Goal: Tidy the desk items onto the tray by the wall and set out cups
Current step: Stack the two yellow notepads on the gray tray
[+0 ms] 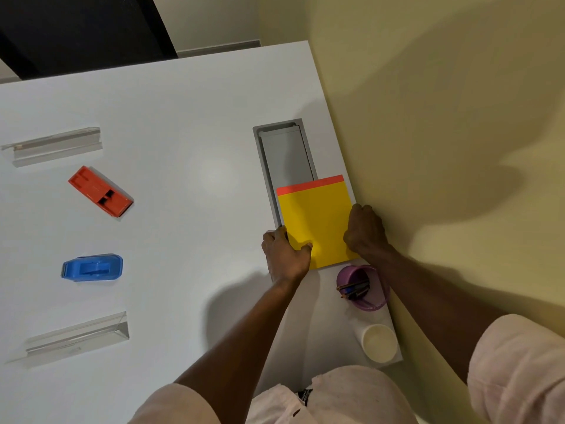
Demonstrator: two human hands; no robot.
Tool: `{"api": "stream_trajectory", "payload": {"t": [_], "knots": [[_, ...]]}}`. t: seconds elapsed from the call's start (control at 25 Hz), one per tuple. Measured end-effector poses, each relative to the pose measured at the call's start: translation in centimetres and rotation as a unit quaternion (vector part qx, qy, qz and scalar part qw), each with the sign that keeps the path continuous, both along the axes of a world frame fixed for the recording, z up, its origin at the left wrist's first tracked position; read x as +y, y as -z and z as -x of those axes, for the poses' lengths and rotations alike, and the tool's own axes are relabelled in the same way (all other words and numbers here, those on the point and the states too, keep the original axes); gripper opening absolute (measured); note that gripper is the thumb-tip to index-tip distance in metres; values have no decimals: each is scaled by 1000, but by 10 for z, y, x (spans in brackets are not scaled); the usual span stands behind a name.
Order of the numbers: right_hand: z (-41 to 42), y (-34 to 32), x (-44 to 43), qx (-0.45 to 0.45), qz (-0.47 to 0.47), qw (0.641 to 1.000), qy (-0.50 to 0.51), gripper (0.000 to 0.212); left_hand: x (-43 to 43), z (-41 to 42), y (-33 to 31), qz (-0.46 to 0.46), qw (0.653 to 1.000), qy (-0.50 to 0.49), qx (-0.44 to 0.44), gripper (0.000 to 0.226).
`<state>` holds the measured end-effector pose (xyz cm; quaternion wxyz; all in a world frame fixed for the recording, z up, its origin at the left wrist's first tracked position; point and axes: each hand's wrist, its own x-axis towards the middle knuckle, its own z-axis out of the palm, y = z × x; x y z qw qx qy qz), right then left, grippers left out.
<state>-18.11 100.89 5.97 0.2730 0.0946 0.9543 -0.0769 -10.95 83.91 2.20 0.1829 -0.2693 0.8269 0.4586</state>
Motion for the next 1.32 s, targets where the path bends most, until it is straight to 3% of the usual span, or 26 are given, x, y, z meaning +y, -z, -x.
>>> {"api": "stream_trajectory", "payload": {"t": [0.2, 0.28, 0.32, 0.44, 0.6, 0.72, 0.84, 0.92, 1.0, 1.12, 1.32], "knots": [[-1, -3, -3, -14, -3, 1000, -5, 14, 1, 1, 0, 16, 1000, 16, -3, 77], [-2, -2, -4, -23, -12, 999, -24, 37, 0, 1, -1, 17, 1000, 26, -4, 77], [-2, -2, -4, -26, -18, 999, -28, 39, 0, 1, -1, 18, 999, 33, -4, 76], [1, 0, -5, -32, -32, 998, -41, 14, -3, -1, -7, 28, 998, 63, 7, 66], [5, -6, -10, -29, -58, 996, -55, 17, -22, -15, -12, 77, 987, 129, 51, 55], [8, -17, -23, 29, -88, 993, -77, 16, -58, -36, -8, 170, 970, 157, 75, 62], [17, -30, -55, 105, -98, 983, -113, 25, -105, -71, -2, 229, 966, 122, 24, 91], [25, -36, -89, 149, -60, 975, -152, 31, -132, -102, 5, 242, 963, 118, -15, 120], [28, -38, -134, 154, 51, 963, -217, 35, -152, -137, 13, 261, 955, 138, -37, 138], [19, -37, -213, 88, 209, 933, -280, 37, -171, -175, 24, 270, 947, 168, -48, 150], [-13, -19, -328, 34, 285, 851, -441, 44, -187, -189, 40, 232, 952, 199, -24, 161]]}}
